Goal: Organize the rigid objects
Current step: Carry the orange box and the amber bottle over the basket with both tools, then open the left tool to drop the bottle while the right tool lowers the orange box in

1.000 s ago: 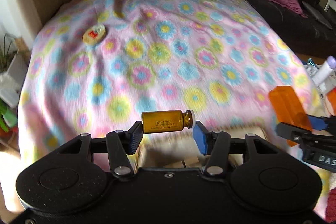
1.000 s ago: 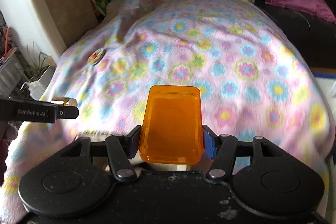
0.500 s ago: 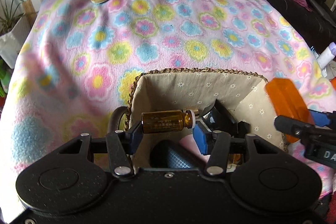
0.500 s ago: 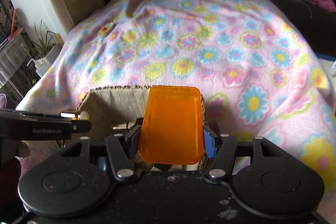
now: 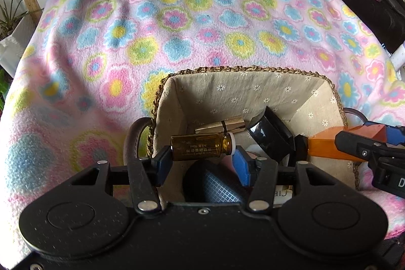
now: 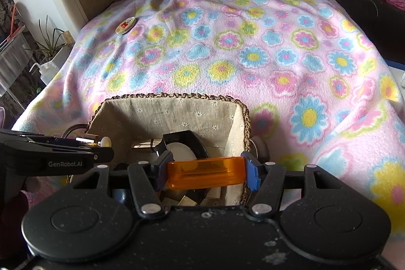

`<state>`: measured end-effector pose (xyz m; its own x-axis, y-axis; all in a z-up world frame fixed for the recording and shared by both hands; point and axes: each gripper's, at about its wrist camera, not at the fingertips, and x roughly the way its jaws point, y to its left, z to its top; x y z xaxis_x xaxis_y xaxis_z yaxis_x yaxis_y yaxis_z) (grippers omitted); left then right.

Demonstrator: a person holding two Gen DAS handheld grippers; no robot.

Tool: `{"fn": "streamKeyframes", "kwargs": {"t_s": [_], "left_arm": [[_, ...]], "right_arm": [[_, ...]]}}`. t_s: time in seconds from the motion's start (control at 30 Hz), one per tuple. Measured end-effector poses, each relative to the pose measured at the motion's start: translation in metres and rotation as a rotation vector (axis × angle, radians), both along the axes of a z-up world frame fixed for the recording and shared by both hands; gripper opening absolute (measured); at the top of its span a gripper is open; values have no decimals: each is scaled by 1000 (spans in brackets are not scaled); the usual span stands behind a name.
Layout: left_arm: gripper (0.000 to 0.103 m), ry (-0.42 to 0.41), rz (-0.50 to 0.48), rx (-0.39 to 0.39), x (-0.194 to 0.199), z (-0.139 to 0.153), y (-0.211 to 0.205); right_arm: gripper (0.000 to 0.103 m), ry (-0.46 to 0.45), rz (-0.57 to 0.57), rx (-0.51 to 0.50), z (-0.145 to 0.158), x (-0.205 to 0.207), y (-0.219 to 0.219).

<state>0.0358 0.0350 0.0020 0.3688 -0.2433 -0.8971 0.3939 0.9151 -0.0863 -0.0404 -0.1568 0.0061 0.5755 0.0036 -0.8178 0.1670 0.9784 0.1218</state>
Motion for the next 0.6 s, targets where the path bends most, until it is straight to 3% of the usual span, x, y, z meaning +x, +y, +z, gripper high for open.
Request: {"fn": "streamKeyframes", "kwargs": {"t_s": [0.6], "left_arm": [[50,-34,-96,84,-11,-3,-21]], "right_arm": [[58,-33,-41,45,0,1,-6]]}}
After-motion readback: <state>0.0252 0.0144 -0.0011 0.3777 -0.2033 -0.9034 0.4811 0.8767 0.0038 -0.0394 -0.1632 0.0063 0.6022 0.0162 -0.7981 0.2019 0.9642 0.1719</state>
